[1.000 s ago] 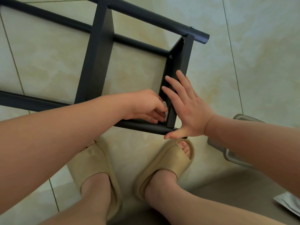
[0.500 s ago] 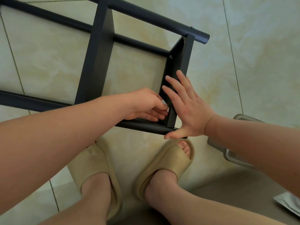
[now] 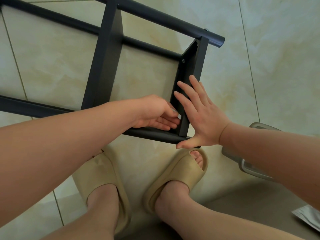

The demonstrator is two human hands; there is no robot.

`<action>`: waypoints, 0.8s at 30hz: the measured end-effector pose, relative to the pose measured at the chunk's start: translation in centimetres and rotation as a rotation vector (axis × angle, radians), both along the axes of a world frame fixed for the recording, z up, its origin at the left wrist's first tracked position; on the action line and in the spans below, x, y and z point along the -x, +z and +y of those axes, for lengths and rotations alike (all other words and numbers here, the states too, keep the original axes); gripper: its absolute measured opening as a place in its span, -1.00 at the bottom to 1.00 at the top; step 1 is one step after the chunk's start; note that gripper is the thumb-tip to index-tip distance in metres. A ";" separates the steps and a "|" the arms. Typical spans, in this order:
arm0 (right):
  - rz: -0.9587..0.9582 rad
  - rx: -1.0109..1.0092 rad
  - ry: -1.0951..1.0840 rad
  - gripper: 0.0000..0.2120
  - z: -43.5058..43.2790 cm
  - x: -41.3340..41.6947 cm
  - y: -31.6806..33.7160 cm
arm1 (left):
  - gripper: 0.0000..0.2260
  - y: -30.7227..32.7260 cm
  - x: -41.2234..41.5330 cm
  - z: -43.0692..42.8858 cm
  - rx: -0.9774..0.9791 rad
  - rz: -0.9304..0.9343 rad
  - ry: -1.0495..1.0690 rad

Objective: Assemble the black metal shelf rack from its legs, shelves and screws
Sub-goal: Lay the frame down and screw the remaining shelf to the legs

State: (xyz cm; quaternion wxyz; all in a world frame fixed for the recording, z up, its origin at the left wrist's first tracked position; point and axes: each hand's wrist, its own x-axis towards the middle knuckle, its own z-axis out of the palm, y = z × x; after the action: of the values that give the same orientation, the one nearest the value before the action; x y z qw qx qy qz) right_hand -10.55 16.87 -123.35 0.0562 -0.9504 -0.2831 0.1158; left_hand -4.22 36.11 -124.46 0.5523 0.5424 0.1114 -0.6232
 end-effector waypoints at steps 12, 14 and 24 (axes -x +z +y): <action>0.008 0.018 0.000 0.26 0.0 0.0 0.1 | -0.95 0.1 0.0 -0.1 -0.027 -0.113 -0.122; 0.007 0.017 0.000 0.26 0.0 -0.1 0.0 | -0.95 0.2 -0.1 -0.1 -0.029 -0.134 -0.145; 0.012 0.017 -0.005 0.26 0.0 0.0 0.1 | -0.89 0.8 0.2 0.2 -0.038 -0.199 -0.234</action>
State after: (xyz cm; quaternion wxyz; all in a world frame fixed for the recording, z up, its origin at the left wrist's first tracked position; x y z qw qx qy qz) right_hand -10.53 16.85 -123.27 0.0500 -0.9508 -0.2796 0.1236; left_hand -4.47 36.30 -123.67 0.4738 0.6210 0.0040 -0.6244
